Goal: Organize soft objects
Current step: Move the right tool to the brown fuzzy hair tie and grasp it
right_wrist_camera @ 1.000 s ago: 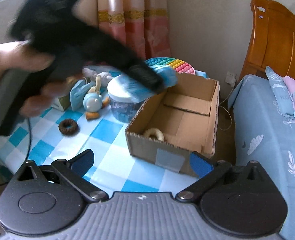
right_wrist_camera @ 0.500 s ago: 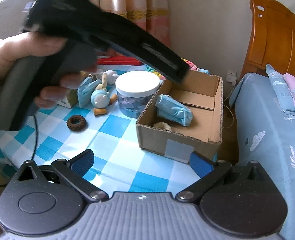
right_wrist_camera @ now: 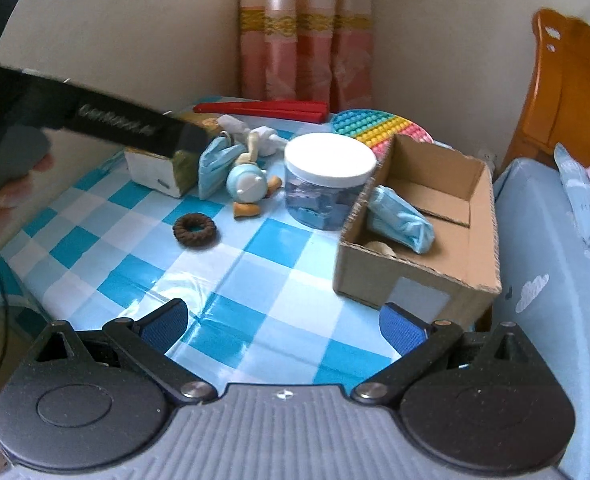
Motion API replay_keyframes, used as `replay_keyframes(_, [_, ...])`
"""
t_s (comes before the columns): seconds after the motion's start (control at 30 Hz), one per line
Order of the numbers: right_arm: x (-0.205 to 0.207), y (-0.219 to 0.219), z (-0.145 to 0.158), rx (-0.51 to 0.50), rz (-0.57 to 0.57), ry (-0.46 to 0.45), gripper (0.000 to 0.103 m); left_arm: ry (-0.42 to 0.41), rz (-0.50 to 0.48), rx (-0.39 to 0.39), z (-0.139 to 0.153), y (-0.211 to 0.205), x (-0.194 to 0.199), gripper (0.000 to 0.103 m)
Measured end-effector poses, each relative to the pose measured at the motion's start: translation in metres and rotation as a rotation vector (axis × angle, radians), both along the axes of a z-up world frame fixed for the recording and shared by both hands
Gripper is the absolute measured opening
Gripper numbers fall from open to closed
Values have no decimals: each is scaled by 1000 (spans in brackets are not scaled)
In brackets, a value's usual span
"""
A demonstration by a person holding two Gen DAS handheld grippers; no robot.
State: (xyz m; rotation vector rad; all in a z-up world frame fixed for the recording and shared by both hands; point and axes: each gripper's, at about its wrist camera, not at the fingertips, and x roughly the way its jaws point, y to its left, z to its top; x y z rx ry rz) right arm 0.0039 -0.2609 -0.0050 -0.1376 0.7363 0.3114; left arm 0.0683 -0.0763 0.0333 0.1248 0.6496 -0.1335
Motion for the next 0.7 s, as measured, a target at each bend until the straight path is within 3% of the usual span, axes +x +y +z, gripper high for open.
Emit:
replay_keyframes(0.13, [3, 19, -5, -20, 29, 2, 103, 49, 70, -19, -18, 29, -3, 98])
replay_keyframes(0.3, [9, 41, -14, -29, 64, 17, 103, 100, 86, -30, -39, 50, -10, 98])
replay_keyframes(0.7, [36, 83, -35, -18, 94, 23, 103, 120, 146, -63, -59, 93, -13, 98])
